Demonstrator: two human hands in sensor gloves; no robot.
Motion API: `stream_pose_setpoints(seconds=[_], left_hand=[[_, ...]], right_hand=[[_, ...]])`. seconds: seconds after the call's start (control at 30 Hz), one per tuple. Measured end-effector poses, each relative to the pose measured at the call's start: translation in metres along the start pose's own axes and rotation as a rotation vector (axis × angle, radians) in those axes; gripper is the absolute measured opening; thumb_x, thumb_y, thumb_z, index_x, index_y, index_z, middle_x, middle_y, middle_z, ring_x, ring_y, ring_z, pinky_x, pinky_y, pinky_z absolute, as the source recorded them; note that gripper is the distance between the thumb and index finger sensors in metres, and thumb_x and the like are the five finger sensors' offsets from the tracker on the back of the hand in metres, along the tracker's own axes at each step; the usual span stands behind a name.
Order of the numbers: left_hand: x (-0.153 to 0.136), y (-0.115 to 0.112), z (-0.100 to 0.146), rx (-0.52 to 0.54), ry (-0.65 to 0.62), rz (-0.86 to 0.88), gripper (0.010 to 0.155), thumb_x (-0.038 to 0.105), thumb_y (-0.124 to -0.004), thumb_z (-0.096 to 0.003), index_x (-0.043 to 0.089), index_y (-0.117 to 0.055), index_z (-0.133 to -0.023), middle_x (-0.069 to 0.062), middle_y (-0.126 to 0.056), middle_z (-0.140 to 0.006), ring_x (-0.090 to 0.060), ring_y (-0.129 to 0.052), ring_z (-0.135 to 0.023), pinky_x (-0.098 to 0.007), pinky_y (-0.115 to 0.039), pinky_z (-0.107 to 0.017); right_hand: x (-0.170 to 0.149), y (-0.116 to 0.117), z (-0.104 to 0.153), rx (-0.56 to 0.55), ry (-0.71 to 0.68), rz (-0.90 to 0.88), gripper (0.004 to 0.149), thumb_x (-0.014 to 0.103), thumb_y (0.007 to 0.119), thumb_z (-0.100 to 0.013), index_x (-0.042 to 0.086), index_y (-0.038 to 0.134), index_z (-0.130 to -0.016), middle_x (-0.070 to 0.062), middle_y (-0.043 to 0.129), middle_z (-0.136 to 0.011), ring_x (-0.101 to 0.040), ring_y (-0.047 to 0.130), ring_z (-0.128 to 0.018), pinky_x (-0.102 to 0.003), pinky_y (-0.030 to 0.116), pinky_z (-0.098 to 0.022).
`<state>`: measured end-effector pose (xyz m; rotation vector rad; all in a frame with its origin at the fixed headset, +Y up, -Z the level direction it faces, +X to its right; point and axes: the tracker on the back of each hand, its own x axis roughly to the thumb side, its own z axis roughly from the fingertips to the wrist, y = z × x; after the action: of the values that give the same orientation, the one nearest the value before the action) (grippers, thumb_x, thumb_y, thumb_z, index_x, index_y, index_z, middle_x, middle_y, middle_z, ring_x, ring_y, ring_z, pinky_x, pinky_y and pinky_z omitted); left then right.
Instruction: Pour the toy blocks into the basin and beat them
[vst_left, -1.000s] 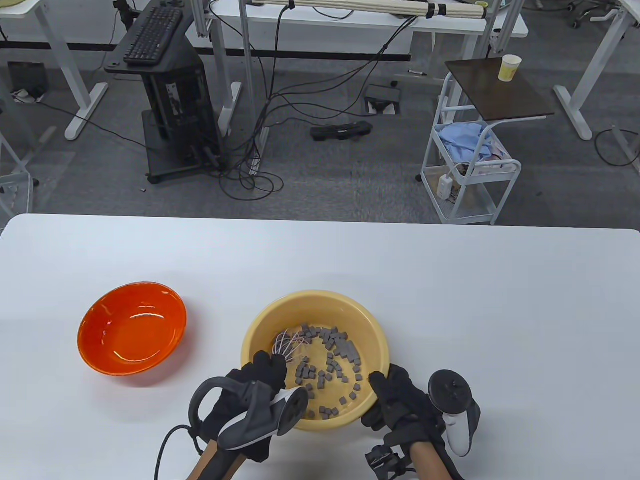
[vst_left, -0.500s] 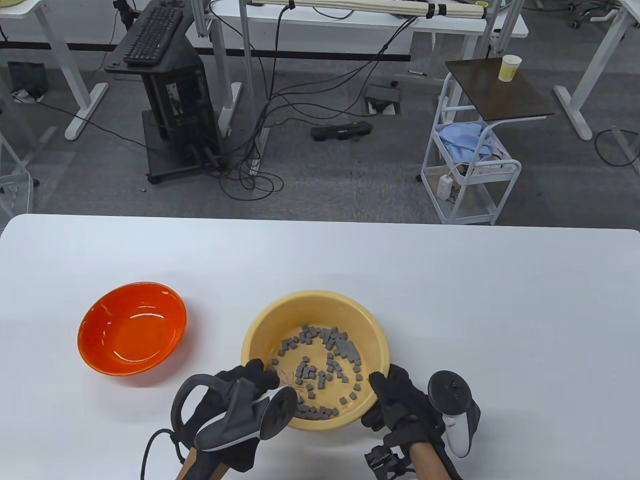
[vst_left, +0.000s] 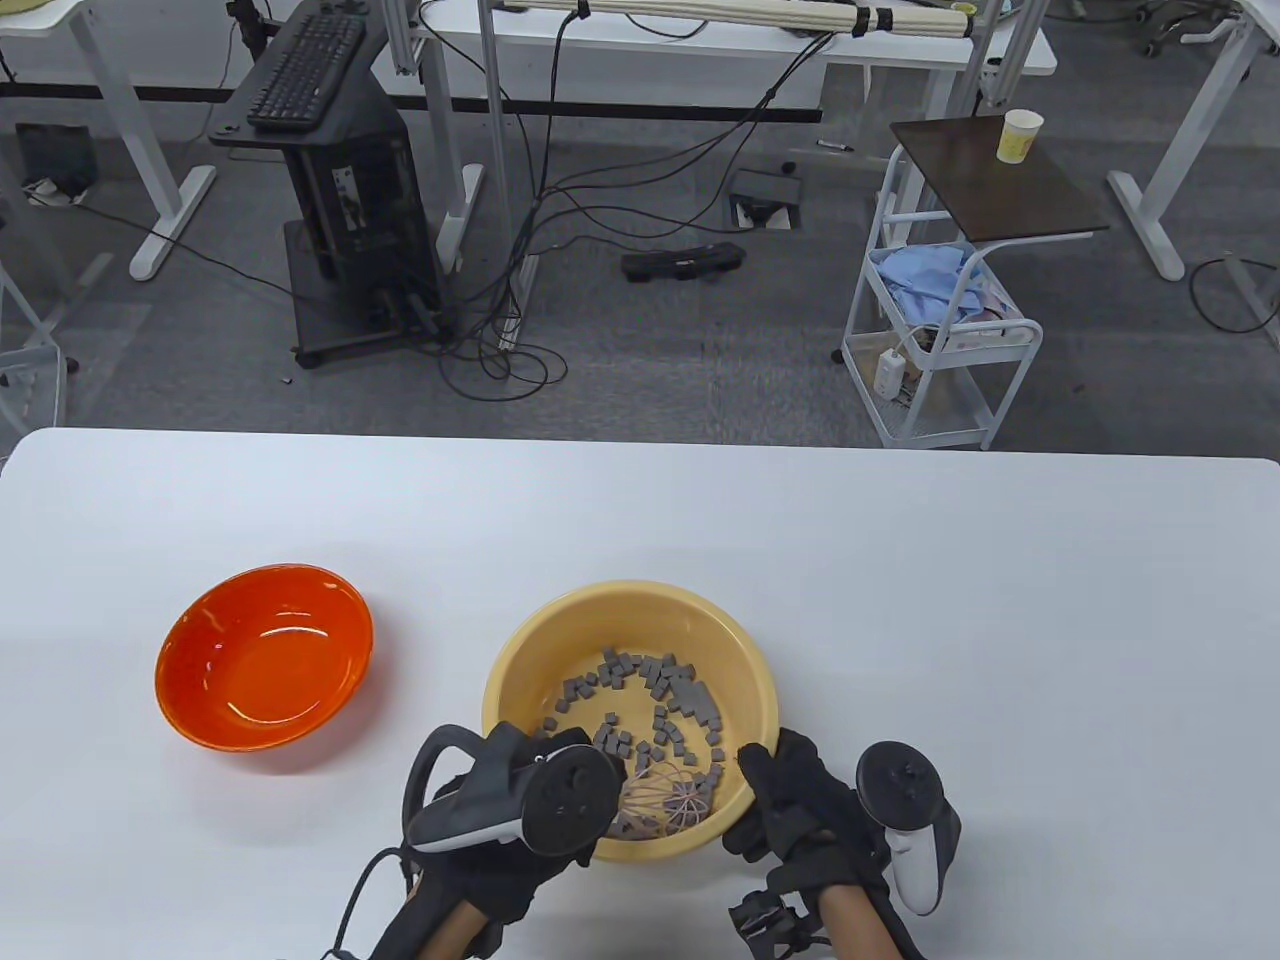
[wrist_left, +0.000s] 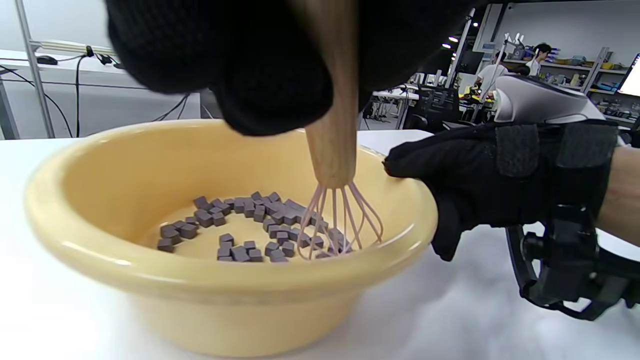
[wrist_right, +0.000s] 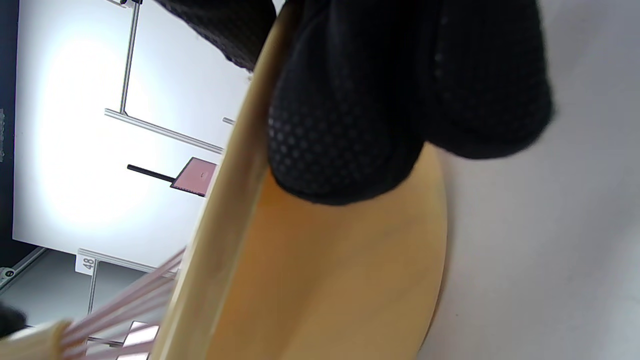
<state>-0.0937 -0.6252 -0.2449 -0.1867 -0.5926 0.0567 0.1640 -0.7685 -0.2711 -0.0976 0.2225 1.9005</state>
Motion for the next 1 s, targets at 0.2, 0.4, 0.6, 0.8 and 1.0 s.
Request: stream_pose_setpoints(seconds=[0.2, 0.4, 0.6, 0.8, 1.0], left_hand=[[0.02, -0.005, -0.025, -0.041, 0.016, -0.134, 0.046, 0.032, -0.078, -0.0638, 0.014, -0.074, -0.106, -0.022, -0.081, -0.103, -0.019, -0.101, -0.067, -0.043, -0.089, -0.055], [0.031, -0.017, -0.052, -0.089, 0.089, -0.34, 0.05, 0.031, -0.078, -0.0636, 0.012, -0.068, -0.109, -0.023, -0.078, -0.105, -0.018, -0.101, -0.071, -0.042, -0.089, -0.057], [0.02, -0.018, -0.067, -0.115, 0.19, -0.404, 0.052, 0.032, -0.077, -0.064, 0.012, -0.066, -0.11, -0.023, -0.08, -0.103, -0.016, -0.103, -0.066, -0.04, -0.091, -0.052], [0.001, -0.023, -0.071, -0.183, 0.301, -0.438, 0.057, 0.036, -0.077, -0.0643, 0.009, -0.063, -0.112, -0.023, -0.086, -0.097, -0.012, -0.104, -0.058, -0.037, -0.093, -0.047], [-0.019, -0.031, -0.064, -0.232, 0.414, -0.469, 0.058, 0.04, -0.076, -0.0642, 0.005, -0.065, -0.11, -0.018, -0.093, -0.085, -0.007, -0.103, -0.045, -0.034, -0.092, -0.038]], right_hand=[[0.0, 0.0, 0.0, 0.004, 0.0, -0.006, 0.06, 0.025, 0.066, -0.071, -0.02, 0.04, -0.101, -0.025, 0.089, -0.063, -0.026, 0.103, -0.032, -0.043, 0.092, -0.031], [0.0, 0.0, 0.0, 0.004, -0.001, -0.006, 0.06, 0.025, 0.066, -0.071, -0.02, 0.04, -0.101, -0.025, 0.089, -0.063, -0.026, 0.103, -0.032, -0.043, 0.092, -0.031], [0.0, -0.001, 0.0, 0.005, -0.002, -0.007, 0.06, 0.026, 0.066, -0.071, -0.02, 0.04, -0.101, -0.025, 0.089, -0.062, -0.026, 0.103, -0.032, -0.043, 0.092, -0.031], [0.001, -0.001, 0.0, 0.005, -0.003, -0.01, 0.06, 0.026, 0.066, -0.071, -0.02, 0.04, -0.102, -0.025, 0.089, -0.062, -0.026, 0.103, -0.032, -0.043, 0.092, -0.031], [0.001, -0.001, 0.0, 0.004, -0.004, -0.008, 0.06, 0.026, 0.066, -0.071, -0.02, 0.04, -0.102, -0.025, 0.089, -0.062, -0.026, 0.103, -0.032, -0.043, 0.092, -0.031]])
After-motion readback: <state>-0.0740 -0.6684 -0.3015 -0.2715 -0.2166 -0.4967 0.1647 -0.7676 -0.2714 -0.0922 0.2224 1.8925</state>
